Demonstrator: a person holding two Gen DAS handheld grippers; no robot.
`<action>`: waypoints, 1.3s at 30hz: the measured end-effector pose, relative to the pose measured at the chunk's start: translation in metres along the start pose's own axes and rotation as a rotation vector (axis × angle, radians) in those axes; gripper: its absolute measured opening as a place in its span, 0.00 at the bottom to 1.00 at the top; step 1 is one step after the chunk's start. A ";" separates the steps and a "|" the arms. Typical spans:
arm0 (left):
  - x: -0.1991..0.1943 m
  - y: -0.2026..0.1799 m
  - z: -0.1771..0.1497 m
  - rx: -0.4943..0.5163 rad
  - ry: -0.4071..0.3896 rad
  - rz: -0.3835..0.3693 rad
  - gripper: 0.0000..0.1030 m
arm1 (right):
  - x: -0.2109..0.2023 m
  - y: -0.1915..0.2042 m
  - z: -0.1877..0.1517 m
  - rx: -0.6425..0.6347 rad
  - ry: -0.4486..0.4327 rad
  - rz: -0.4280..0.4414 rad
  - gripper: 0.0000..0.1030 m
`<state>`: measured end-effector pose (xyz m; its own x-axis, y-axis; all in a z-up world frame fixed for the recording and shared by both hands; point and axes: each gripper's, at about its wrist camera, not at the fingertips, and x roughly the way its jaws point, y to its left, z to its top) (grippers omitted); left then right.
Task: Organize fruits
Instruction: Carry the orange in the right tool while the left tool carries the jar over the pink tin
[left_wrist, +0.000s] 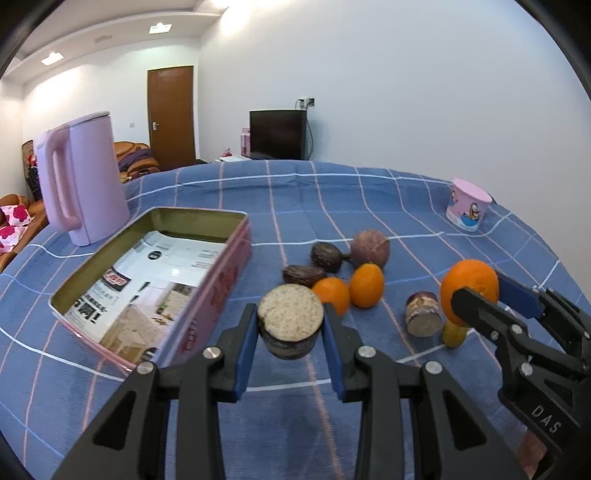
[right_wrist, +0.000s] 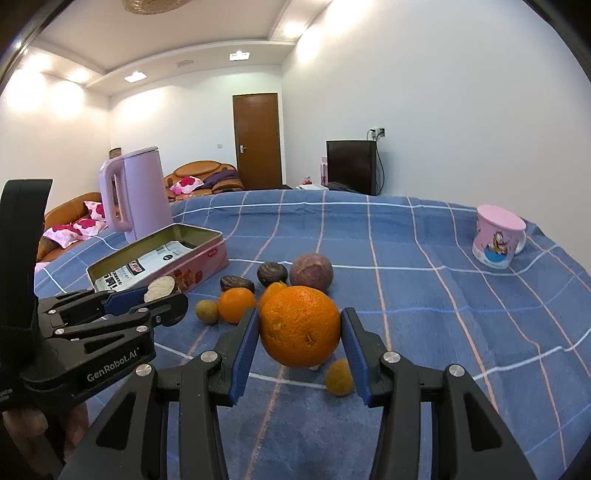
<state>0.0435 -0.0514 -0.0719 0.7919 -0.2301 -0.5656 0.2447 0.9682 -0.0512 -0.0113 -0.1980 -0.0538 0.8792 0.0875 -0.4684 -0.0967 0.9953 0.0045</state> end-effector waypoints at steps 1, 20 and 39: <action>-0.001 0.003 0.001 -0.001 -0.004 0.011 0.35 | 0.001 0.002 0.002 -0.005 0.000 0.003 0.46; -0.001 0.070 0.019 -0.068 -0.007 0.128 0.35 | 0.032 0.068 0.047 -0.157 -0.021 0.101 0.46; 0.025 0.127 0.041 -0.080 0.031 0.215 0.35 | 0.081 0.125 0.075 -0.238 0.000 0.226 0.46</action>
<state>0.1177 0.0616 -0.0589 0.8029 -0.0160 -0.5959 0.0261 0.9996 0.0083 0.0828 -0.0632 -0.0249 0.8229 0.3055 -0.4790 -0.3959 0.9131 -0.0979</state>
